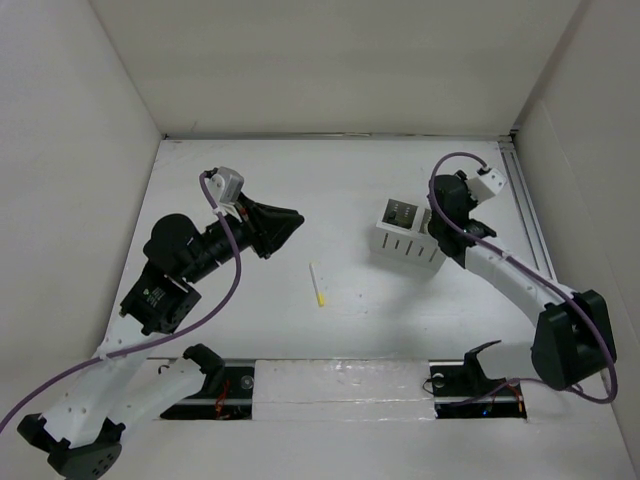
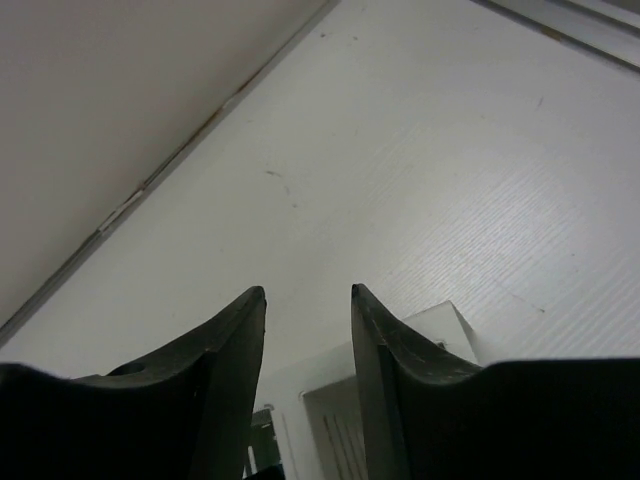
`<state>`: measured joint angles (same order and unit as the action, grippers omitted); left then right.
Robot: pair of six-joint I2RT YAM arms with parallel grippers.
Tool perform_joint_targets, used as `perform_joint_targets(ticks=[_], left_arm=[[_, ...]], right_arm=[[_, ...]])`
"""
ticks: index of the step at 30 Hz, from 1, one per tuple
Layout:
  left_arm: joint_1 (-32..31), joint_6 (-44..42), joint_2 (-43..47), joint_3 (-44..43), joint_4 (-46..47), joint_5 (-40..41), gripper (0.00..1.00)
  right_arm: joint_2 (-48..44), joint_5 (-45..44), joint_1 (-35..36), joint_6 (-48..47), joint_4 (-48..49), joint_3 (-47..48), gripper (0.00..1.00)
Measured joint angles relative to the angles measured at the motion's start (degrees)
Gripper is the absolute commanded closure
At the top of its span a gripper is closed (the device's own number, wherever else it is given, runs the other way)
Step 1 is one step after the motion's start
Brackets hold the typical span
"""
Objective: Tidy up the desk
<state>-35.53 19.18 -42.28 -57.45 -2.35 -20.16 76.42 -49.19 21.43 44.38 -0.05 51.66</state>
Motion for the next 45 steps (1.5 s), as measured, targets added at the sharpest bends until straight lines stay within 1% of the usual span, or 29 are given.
perform_joint_targets(ticks=[1,3,4,6,9,11,12,13,15,16,17,18,20,21,24,28,32,36,38,39,41,44,45], left_arm=[[0.0,0.0,-0.1,0.0,0.0,0.0,0.82],[0.0,0.0,-0.1,0.0,0.0,0.0,0.82],[0.0,0.0,-0.1,0.0,0.0,0.0,0.82],[0.0,0.0,-0.2,0.0,0.0,0.0,0.82],[0.0,0.0,-0.4,0.0,0.0,0.0,0.82],[0.0,0.0,-0.5,0.0,0.0,0.0,0.82],[0.0,0.0,-0.5,0.0,0.0,0.0,0.82],[0.0,0.0,-0.5,0.0,0.0,0.0,0.82],[0.0,0.0,-0.5,0.0,0.0,0.0,0.82],[0.0,0.0,-0.5,0.0,0.0,0.0,0.82],[0.0,0.0,-0.5,0.0,0.0,0.0,0.82],[0.0,0.0,-0.5,0.0,0.0,0.0,0.82],[0.0,0.0,-0.5,0.0,0.0,0.0,0.82],[0.0,0.0,-0.4,0.0,0.0,0.0,0.82],[0.0,0.0,-0.4,0.0,0.0,0.0,0.82],[0.0,0.0,-0.4,0.0,0.0,0.0,0.82],[0.0,0.0,-0.4,0.0,0.0,0.0,0.82],[0.0,0.0,-0.4,0.0,0.0,0.0,0.82],[0.0,0.0,-0.4,0.0,0.0,0.0,0.82],[0.0,0.0,-0.4,0.0,0.0,0.0,0.82],[0.0,0.0,-0.4,0.0,0.0,0.0,0.82],[0.0,0.0,-0.4,0.0,0.0,0.0,0.82],[0.0,0.0,-0.4,0.0,0.0,0.0,0.82]], right_arm=[[-0.8,0.2,0.4,-0.1,0.0,0.0,0.68],[-2.6,1.5,1.3,-0.8,0.0,0.0,0.83],[-3.5,2.8,1.8,-1.2,0.1,0.0,0.93],[-4.7,6.3,3.3,-2.3,0.7,0.2,0.99],[-4.0,11.6,6.8,-3.8,0.9,1.4,1.0],[-1.6,14.8,10.3,-4.8,0.9,3.5,1.0],[0.2,16.2,12.3,-5.2,0.9,4.8,0.96],[2.2,17.7,14.2,-5.4,1.0,6.1,0.86],[6.2,19.4,18.7,-5.9,1.3,8.0,0.75],[8.3,21.3,21.2,-6.3,1.7,8.7,0.6],[10.7,21.4,23.5,-6.3,1.7,9.4,0.59],[12.9,22.1,26.1,-6.4,1.5,9.9,0.5],[17.5,22.7,30.0,-6.6,0.8,12.1,0.42],[19.9,22.9,31.9,-6.8,0.5,13.4,0.35],[25.5,23.1,36.7,-7.0,-0.2,16.1,0.26],[30.1,22.6,39.8,-7.1,-2.6,17.9,0.25],[32.2,20.5,39.6,-6.6,-4.8,18.1,0.26],[32.5,17.7,39.2,-6.0,-5.7,18.1,0.27],[32.5,16.6,39.2,-5.7,-5.8,18.1,0.29],[32.6,16.1,39.2,-5.6,-5.9,18.1,0.33],[33.4,15.2,39.2,-5.3,-6.0,18.2,0.37],[35.8,14.6,39.2,-5.1,-6.8,19.5,0.4],[36.8,14.5,39.2,-4.9,-7.2,20.3,0.42]])
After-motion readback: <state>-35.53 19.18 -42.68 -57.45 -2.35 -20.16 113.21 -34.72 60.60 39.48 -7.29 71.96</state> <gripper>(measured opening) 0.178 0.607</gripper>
